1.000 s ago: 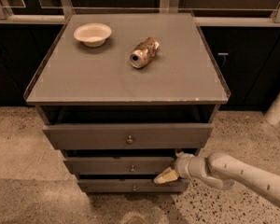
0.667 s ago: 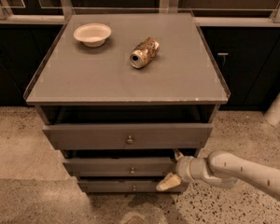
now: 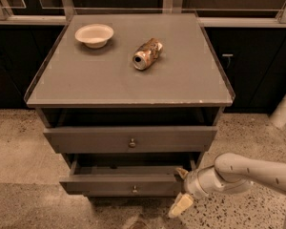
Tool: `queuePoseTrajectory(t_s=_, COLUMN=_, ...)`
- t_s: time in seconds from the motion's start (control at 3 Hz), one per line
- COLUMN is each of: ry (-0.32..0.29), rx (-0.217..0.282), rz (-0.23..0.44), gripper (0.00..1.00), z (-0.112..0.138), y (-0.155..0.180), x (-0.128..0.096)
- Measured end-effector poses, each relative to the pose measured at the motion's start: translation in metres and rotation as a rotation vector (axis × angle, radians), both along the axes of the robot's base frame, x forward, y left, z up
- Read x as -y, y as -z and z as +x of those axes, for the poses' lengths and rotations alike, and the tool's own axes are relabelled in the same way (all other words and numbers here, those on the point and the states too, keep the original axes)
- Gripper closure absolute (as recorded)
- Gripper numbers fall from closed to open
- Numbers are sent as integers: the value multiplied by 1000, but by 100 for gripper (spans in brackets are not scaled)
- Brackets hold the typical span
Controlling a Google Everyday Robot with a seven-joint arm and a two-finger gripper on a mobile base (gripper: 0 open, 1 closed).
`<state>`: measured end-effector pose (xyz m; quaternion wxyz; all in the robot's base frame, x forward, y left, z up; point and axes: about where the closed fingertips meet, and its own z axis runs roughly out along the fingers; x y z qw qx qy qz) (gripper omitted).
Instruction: Open middle drawer
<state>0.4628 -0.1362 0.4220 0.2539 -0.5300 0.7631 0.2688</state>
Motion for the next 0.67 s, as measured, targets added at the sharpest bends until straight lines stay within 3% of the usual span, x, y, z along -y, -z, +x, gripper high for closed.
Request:
queuePoseTrajectory(t_s=0.33, ry=-41, rx=-80, rz=-4, gripper=0, z=-29, y=-5, x=2)
queuePoseTrajectory(t_s=0.67, ry=-55, rx=-115, rz=1, gripper=0, z=-43, y=-14, x=9)
